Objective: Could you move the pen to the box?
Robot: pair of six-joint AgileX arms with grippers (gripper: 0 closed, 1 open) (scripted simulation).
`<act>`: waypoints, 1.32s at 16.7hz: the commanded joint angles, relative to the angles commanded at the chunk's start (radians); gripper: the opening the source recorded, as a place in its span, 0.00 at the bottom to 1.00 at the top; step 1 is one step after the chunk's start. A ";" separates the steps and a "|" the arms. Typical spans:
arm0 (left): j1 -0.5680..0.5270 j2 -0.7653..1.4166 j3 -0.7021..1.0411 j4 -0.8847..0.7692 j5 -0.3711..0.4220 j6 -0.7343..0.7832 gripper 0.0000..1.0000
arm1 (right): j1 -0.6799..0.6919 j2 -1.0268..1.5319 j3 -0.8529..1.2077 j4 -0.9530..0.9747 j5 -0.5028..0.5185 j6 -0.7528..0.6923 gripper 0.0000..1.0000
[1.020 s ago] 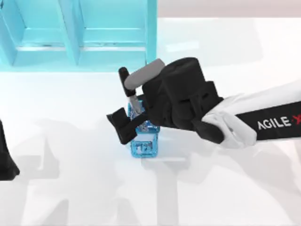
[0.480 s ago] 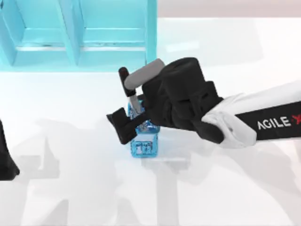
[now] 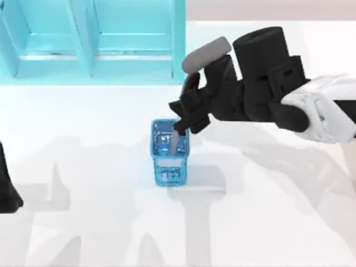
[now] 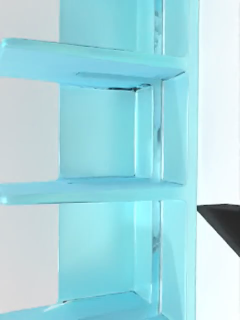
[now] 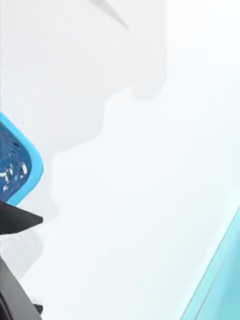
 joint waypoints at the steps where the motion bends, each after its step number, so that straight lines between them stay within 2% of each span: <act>1: 0.000 0.000 0.000 0.000 0.000 0.000 1.00 | -0.032 -0.052 0.004 -0.065 -0.030 -0.021 0.00; 5: 0.000 0.000 0.000 0.000 0.000 0.000 1.00 | -0.162 -0.257 0.016 -0.303 -0.141 -0.104 0.00; 9: 0.000 0.000 0.000 0.000 0.000 0.000 1.00 | -0.230 -0.342 0.020 -0.392 -0.190 -0.143 0.00; 15: 0.000 0.000 0.000 0.000 0.000 0.000 1.00 | -0.260 -0.333 0.039 -0.427 -0.181 -0.167 0.00; 18: 0.000 0.000 0.000 0.000 0.000 0.000 1.00 | -0.380 -0.331 0.096 -0.558 -0.151 -0.256 0.00; 22: 0.000 0.000 0.000 0.000 0.000 0.000 1.00 | -0.629 -0.363 0.200 -0.861 -0.089 -0.430 0.00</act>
